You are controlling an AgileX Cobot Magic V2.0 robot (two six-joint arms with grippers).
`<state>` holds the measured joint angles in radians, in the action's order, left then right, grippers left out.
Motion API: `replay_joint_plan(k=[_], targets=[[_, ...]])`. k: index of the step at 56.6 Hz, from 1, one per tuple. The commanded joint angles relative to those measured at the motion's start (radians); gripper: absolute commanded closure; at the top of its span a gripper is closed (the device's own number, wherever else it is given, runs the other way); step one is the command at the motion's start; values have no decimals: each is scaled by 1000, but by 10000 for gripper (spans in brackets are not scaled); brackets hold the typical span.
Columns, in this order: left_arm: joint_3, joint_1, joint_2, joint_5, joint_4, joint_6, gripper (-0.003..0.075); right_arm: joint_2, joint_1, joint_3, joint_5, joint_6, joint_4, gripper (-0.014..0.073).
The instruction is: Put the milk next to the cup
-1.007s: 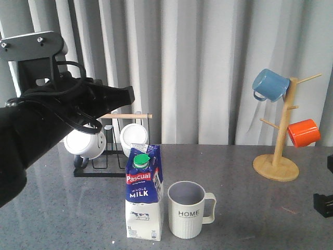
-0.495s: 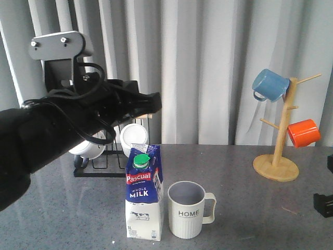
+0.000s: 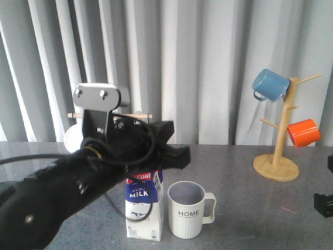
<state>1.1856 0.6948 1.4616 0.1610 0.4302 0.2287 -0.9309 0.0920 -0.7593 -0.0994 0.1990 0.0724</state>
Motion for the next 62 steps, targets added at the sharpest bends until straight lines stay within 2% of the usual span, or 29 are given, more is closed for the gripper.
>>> replay_joint_plan(k=[1,5,8,16,23,32,40,50,62], targets=[[-84,-58,-112,-32,-395,-463,727,11,-4,-31,75,2,2,602],[-180,-108,-182,-94,-484,-625,727,11,-4,-31,75,2,2,602],[-264,-149,-243,-105,-501,-651,727,11,-4,-31,75,2,2,602],[-494,-241,-457,-4,-489,-481,727,11,-4,-31,75,2,2,602],[-695,-303,-696,112,-380,-288,727,11,-4,-31,75,2,2,602],[-909,-403,-975,101,-372,-251,727,11,-4,-31,75,2,2,602],[-1024,-489,-1145,35,-396,-250,727,11,-4,-31,75,2,2,602],[-1121,-593,-1267,11,-449,-251,727,11,-4,-31,75,2,2,602],[-1191,-666,-1399,-17,-478,-250,727,11,-4,-31,75,2,2,602]])
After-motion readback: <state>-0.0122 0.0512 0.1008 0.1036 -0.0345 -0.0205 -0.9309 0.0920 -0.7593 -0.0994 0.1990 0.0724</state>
